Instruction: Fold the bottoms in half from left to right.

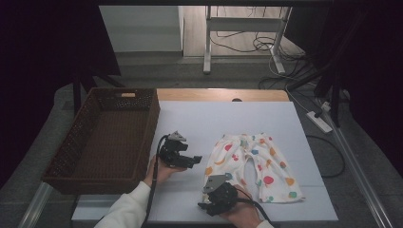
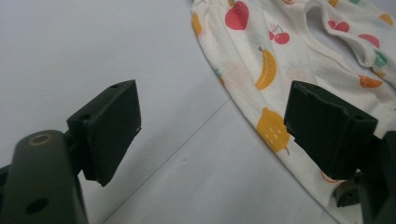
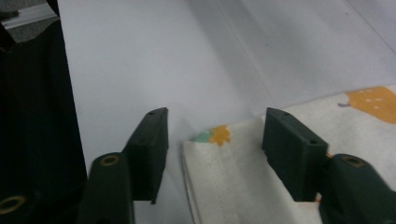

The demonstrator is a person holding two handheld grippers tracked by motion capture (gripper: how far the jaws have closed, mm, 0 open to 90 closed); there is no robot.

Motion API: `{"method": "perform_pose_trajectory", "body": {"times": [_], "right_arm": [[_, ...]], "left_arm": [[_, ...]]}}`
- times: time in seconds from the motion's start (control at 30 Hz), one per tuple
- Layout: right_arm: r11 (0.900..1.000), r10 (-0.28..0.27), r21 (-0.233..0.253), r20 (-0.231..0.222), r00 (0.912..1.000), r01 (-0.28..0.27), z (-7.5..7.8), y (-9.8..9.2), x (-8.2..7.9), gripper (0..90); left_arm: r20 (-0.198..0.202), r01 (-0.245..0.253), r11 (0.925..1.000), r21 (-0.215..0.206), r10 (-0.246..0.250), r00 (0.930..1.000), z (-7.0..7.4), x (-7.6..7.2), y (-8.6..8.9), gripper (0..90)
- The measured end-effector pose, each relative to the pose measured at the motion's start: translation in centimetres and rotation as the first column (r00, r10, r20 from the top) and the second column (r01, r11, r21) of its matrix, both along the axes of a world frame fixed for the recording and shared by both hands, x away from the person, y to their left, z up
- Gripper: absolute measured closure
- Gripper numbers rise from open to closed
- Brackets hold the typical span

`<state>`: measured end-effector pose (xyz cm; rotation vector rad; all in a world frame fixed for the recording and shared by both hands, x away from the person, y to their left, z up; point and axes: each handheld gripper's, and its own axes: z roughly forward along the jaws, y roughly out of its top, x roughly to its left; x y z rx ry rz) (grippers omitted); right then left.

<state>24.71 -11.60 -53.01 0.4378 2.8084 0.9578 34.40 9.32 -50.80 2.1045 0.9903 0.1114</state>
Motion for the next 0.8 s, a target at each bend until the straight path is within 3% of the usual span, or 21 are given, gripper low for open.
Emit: {"method": "perform_pose_trajectory", "body": {"times": [0.4,0.8], "right_arm": [[0.999,-0.040,0.015,0.014,0.9991,0.039,0.1,-0.6,0.6,84.9],[0.999,-0.035,0.013,0.030,0.9989,0.035,0.0,-0.6,0.5,86.2]], "left_arm": [[-0.018,-0.005,0.9997,-0.022,0.005,0.9998,0.0,2.0,-2.1,21.5],[-0.030,0.026,0.9997,0.004,-0.025,0.9992,-0.3,4.0,-5.5,23.5]]}}
